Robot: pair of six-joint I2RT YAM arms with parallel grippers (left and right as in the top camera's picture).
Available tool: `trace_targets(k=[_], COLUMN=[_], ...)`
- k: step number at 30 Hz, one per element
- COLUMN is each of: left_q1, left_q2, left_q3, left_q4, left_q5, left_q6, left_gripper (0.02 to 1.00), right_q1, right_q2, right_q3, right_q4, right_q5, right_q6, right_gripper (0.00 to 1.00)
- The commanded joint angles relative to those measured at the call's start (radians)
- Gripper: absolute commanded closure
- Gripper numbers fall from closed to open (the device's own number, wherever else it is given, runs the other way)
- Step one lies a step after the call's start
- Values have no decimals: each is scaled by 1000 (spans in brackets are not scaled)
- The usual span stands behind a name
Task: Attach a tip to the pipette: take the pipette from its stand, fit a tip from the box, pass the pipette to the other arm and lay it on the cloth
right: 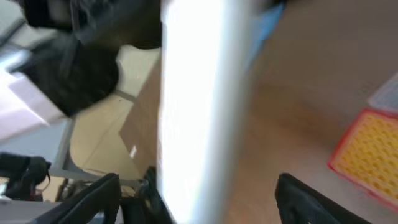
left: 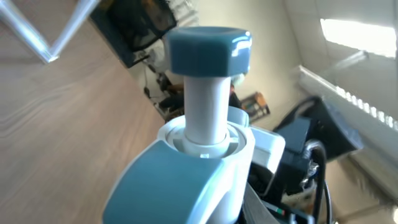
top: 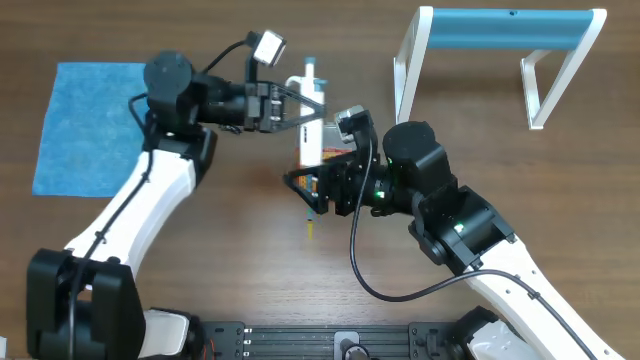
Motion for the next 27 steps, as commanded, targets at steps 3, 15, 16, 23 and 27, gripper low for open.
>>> trace_targets(k=[3, 15, 16, 23, 27], left_q1=[272, 434, 441, 487, 507], left_q2=[51, 75, 97, 481, 714], left_q3=[18, 248, 348, 1152, 1469], left_q4=[-522, -1770, -1872, -2295, -2286], left_q5=[-37, -1093, -1185, -1472, -1527], left_q6=[439, 1110, 1160, 1247, 1249], left_gripper=[991, 991, 993, 993, 993], right_q1=[-248, -510, -507, -425, -391], right_q2=[-21, -99, -87, 71, 148], right_q3=[9, 9, 9, 9, 9], right_q4=[-60, -46, -72, -129, -130], right_q5=[-124, -231, -203, -67, -67], right_q6=[-171, -172, -174, -185, -94], right_gripper=[187, 183, 183, 180, 180])
